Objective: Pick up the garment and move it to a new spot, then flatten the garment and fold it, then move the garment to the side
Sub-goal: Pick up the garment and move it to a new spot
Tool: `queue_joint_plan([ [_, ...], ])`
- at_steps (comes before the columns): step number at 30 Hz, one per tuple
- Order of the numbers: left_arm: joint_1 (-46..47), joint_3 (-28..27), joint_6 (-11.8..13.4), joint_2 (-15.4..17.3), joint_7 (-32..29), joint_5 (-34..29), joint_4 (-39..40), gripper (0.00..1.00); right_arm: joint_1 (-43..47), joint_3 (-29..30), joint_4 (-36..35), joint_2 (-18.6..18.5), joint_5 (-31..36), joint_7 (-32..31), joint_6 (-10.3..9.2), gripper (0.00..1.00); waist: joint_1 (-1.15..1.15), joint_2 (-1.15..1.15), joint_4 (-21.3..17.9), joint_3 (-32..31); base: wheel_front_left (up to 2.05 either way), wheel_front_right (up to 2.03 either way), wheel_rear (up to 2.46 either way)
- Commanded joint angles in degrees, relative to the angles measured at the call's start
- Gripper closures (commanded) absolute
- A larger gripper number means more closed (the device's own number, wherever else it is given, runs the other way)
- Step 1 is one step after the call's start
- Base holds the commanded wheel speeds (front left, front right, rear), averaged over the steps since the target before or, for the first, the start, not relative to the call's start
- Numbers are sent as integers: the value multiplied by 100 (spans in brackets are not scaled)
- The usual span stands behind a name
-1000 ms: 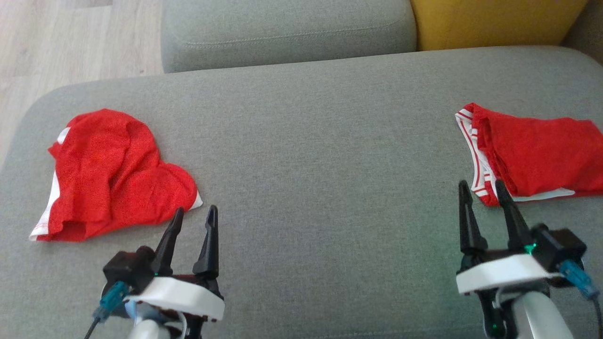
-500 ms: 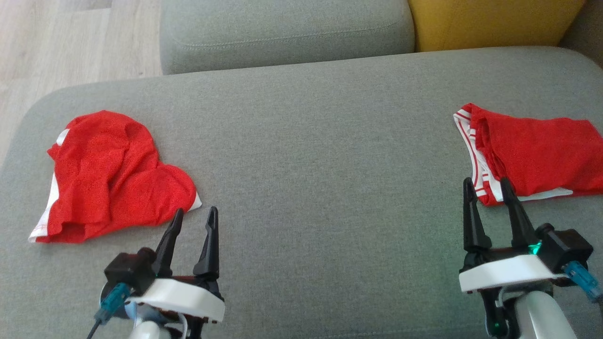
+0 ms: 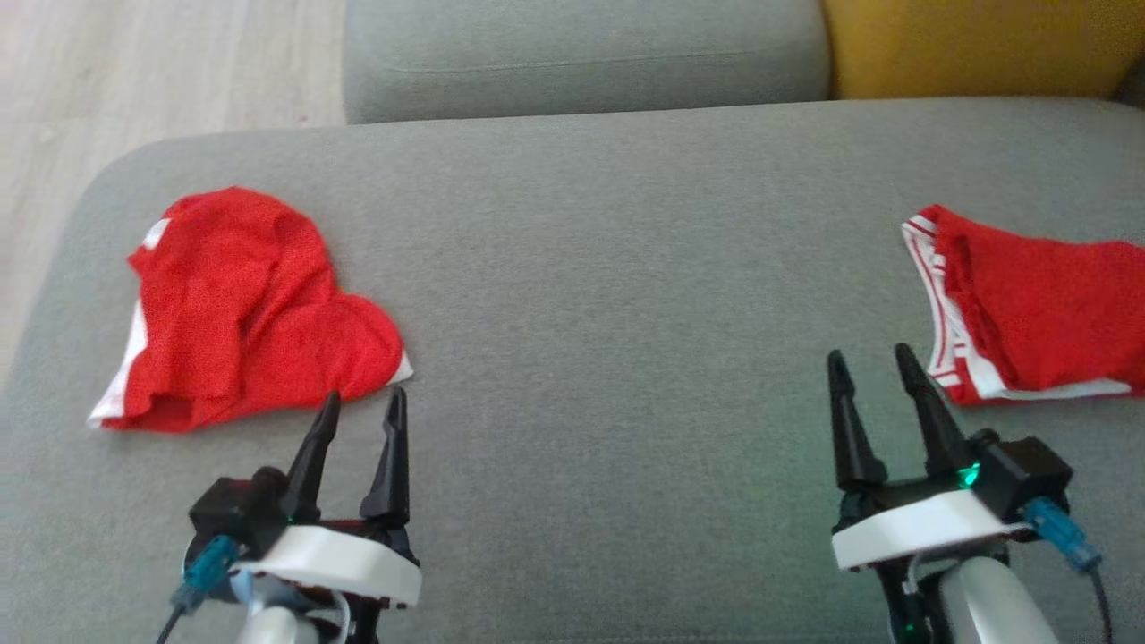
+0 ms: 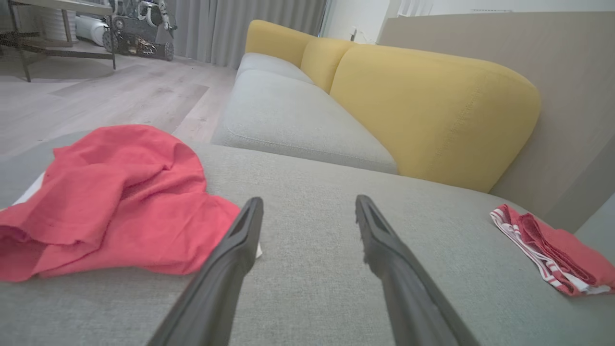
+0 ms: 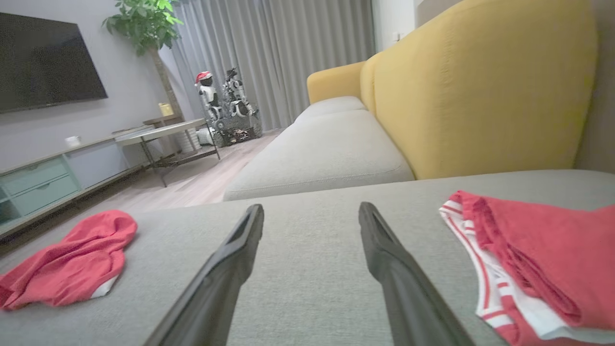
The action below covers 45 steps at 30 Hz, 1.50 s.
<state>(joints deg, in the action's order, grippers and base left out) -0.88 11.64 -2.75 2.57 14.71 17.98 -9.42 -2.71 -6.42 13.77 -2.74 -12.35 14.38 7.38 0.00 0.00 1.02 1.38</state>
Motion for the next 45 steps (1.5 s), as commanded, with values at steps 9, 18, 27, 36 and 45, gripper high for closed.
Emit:
queue_joint_plan([
  [9, 307, -392, 33, 31, 29, 12, 286, 0, -311, -561, -22, -14, 26, 62, 11, 0, 0, 0, 817, -1, 0, 0, 0],
  [18, 251, -430, 93, 31, 29, 80, 321, 0, -345, -747, 110, -14, 43, 62, 11, 0, 0, 0, 1581, 14, 0, 0, 0],
  [27, 178, -436, 67, 31, 29, 106, 301, 0, -365, -840, 198, -14, 30, 62, 11, 0, 0, 0, 2000, -26, 0, 0, 0],
  [36, 171, -535, 76, 31, 29, 80, 284, 0, -301, -891, 206, -14, -39, 62, 11, 0, 0, 0, 2049, -94, 0, 0, 0],
  [45, 373, -847, -72, 32, 29, 1, 58, 0, -373, -894, 198, -14, 13, 49, 11, 0, 0, 0, 1862, 105, 0, 0, 0],
])
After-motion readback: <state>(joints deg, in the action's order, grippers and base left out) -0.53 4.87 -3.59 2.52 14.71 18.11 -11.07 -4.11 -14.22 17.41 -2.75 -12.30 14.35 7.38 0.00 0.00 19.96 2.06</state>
